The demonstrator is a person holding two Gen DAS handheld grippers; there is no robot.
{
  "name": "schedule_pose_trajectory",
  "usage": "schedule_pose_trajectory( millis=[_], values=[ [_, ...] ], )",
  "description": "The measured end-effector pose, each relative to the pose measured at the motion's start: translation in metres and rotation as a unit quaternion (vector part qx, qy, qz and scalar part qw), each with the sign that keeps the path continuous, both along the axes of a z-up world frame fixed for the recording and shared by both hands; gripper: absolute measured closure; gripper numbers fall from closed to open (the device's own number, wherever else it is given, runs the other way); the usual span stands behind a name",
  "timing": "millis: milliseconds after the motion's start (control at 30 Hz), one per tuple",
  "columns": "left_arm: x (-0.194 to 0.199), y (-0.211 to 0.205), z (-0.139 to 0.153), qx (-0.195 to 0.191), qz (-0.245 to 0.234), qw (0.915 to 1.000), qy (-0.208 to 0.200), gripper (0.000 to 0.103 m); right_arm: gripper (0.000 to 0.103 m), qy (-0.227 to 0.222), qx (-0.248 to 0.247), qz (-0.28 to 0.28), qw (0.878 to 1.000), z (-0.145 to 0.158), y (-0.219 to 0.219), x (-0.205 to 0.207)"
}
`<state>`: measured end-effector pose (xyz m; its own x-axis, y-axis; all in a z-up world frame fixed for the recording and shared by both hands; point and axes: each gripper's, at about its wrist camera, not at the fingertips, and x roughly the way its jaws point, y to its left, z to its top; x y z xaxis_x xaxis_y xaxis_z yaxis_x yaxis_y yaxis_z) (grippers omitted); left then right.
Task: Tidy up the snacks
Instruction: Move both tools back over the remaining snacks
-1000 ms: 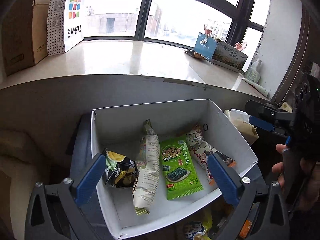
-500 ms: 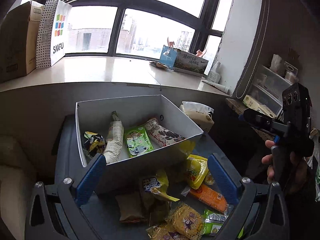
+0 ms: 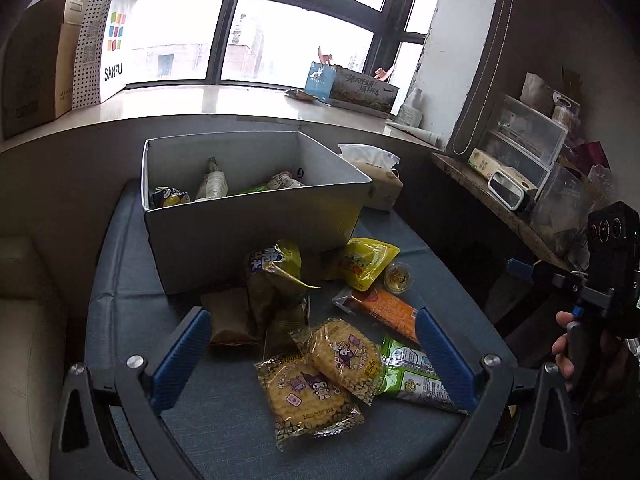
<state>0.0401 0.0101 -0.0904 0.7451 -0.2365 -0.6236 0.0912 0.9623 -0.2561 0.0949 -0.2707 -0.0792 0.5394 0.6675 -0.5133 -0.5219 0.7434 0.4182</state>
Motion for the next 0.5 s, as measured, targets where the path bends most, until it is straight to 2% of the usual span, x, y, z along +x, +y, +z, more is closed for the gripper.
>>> schedule_pose_trajectory(
  millis=[200,333,400,500],
  values=[
    [0.039,-0.011,-0.024,0.038,0.008,0.9983,0.045,0.0,0.0,0.007,-0.005,-0.003,1.0,-0.007,-0.004,-0.004],
    [0.079,-0.015,-0.042,0.046,0.015,0.9961,0.074,0.0,0.0,0.008,-0.008,0.002,1.0,-0.008,-0.002,-0.006],
    [0.1,-0.018,-0.052,0.067,0.04,0.9927,0.092,0.0,0.0,0.009,-0.012,0.004,1.0,-0.009,0.0,-0.007],
    [0.128,-0.027,-0.069,0.104,0.051,0.9854,0.125,0.0,0.0,0.01,-0.015,0.005,1.0,-0.01,0.002,-0.008]
  ],
)
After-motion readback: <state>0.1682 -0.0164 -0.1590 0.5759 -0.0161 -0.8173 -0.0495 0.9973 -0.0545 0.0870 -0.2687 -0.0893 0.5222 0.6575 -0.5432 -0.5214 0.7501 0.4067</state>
